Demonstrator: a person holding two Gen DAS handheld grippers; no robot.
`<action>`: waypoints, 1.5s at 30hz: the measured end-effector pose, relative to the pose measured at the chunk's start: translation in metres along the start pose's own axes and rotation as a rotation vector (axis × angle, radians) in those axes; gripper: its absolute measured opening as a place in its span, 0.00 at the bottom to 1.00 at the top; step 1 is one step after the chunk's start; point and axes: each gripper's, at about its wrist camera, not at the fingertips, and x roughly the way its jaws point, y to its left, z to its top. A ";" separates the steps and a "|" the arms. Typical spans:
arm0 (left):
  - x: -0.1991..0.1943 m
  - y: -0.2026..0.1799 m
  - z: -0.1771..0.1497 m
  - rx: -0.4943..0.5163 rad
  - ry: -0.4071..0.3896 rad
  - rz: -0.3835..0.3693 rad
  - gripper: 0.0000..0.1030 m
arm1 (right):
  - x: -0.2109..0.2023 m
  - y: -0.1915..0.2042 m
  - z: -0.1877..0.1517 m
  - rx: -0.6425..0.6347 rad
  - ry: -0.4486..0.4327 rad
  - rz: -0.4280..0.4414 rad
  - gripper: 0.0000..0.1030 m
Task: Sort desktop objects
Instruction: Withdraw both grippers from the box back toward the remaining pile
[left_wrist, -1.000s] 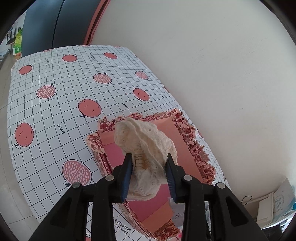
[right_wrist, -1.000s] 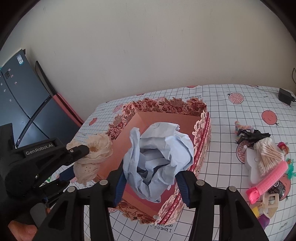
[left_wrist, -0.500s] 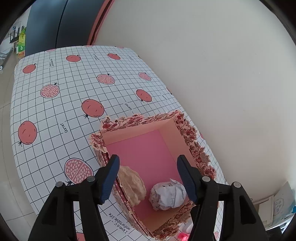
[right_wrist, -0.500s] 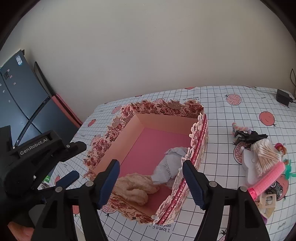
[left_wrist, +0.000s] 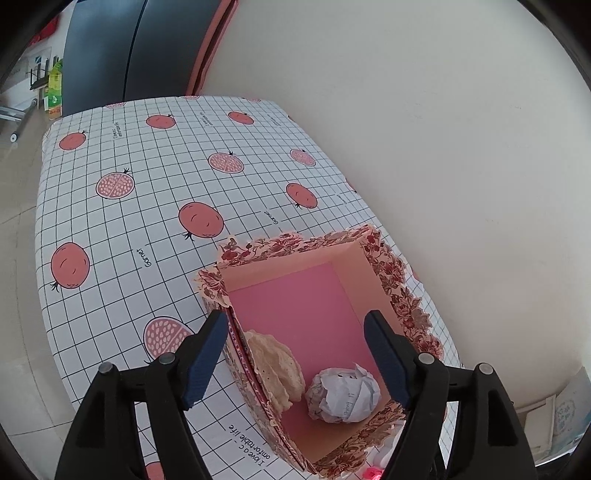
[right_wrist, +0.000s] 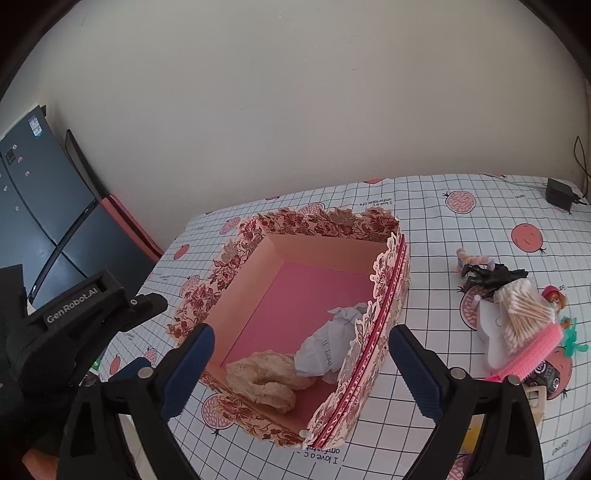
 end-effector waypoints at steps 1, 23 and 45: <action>-0.001 0.000 0.000 0.003 -0.003 0.002 0.75 | -0.001 -0.001 0.000 0.002 0.000 0.001 0.95; -0.015 -0.017 -0.004 0.053 -0.074 0.035 0.98 | -0.018 -0.012 0.009 0.005 -0.035 -0.059 1.00; -0.058 -0.095 -0.041 0.332 -0.215 0.003 1.00 | -0.106 -0.070 0.043 -0.001 -0.233 -0.242 1.00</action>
